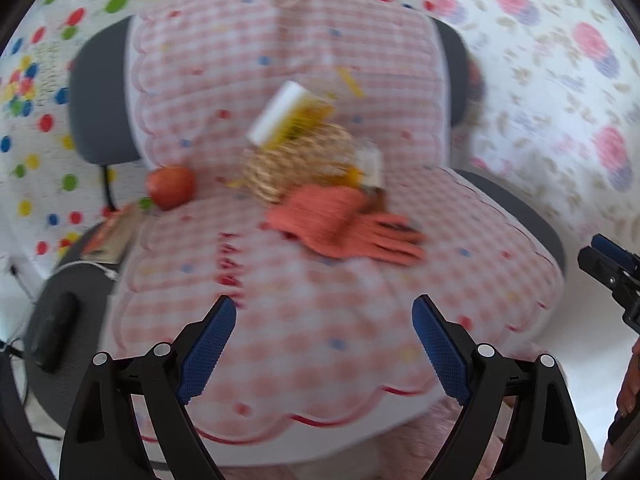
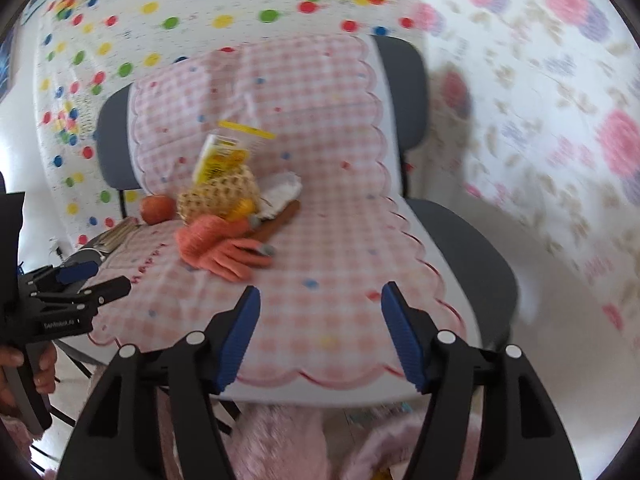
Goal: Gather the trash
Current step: 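Return both tools to the chair seat, then grasp the snack bag with the right tool while left grasps the white sponge, then carry the white sponge and snack bag over the bin and open both tools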
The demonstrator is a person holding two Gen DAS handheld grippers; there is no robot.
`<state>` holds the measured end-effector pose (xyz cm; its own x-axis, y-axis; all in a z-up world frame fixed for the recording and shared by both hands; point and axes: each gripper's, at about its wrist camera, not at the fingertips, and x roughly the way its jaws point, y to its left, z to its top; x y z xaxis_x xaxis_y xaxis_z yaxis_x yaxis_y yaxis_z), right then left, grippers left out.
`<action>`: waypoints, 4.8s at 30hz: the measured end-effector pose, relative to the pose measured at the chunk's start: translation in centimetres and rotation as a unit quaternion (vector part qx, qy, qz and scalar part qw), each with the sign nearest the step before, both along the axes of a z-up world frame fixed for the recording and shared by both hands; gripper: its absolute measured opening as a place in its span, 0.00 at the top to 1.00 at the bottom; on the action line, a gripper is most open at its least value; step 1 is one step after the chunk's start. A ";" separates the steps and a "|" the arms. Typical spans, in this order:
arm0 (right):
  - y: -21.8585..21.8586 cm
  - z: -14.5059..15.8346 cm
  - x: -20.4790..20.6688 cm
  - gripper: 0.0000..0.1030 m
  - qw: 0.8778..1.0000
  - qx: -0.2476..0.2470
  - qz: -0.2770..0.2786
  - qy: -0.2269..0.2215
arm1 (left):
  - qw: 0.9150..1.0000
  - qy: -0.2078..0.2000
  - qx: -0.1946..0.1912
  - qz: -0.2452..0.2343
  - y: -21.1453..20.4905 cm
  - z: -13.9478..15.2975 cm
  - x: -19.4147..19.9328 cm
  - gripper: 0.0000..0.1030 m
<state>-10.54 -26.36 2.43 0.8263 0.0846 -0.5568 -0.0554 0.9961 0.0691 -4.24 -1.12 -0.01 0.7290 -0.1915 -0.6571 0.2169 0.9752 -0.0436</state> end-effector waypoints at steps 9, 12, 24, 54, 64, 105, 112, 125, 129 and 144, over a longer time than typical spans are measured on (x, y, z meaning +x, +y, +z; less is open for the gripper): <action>4.1 1.5 6.6 0.40 0.999 -0.018 0.044 -0.001 | 0.998 0.001 -0.002 0.057 4.6 2.0 4.1 0.14; 5.5 2.2 8.8 0.40 0.998 -0.015 0.056 0.003 | 0.998 0.007 0.001 0.061 5.4 2.4 5.8 0.13; 12.1 6.3 20.0 0.45 0.995 0.000 0.101 -0.019 | 0.998 -0.007 0.004 0.068 7.0 5.2 14.1 0.13; 4.1 5.7 14.2 0.95 0.997 0.065 0.030 0.007 | 0.998 0.035 0.020 0.043 5.9 1.6 14.5 0.13; 0.6 6.8 12.1 0.95 0.998 0.044 -0.022 -0.030 | 0.999 0.029 0.018 0.025 4.4 1.7 14.2 0.14; 2.8 6.1 13.5 0.95 0.997 0.066 0.017 -0.044 | 0.997 -0.074 0.003 0.012 3.0 6.9 15.8 0.65; 2.7 7.4 8.9 0.95 0.997 0.052 0.011 -0.060 | 0.994 -0.084 -0.050 -0.048 0.6 7.2 7.0 0.64; -0.3 6.9 -0.2 0.96 0.996 0.020 -0.048 -0.068 | 0.990 -0.026 -0.043 -0.134 -6.7 3.3 -1.0 0.64; -1.9 7.2 -3.5 0.96 0.994 0.001 -0.076 -0.075 | 0.985 -0.034 -0.048 -0.162 -9.0 3.0 -2.8 0.64; -7.5 2.9 -13.1 0.96 0.986 -0.015 -0.168 -0.016 | 0.950 -0.015 -0.073 -0.304 -18.2 0.4 -8.8 0.64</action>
<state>-23.65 -33.83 5.31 0.8226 -0.2127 -0.5273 0.2754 0.9604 0.0423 -13.05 -19.36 0.38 0.4716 -0.6711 -0.5721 0.7418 0.6526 -0.1541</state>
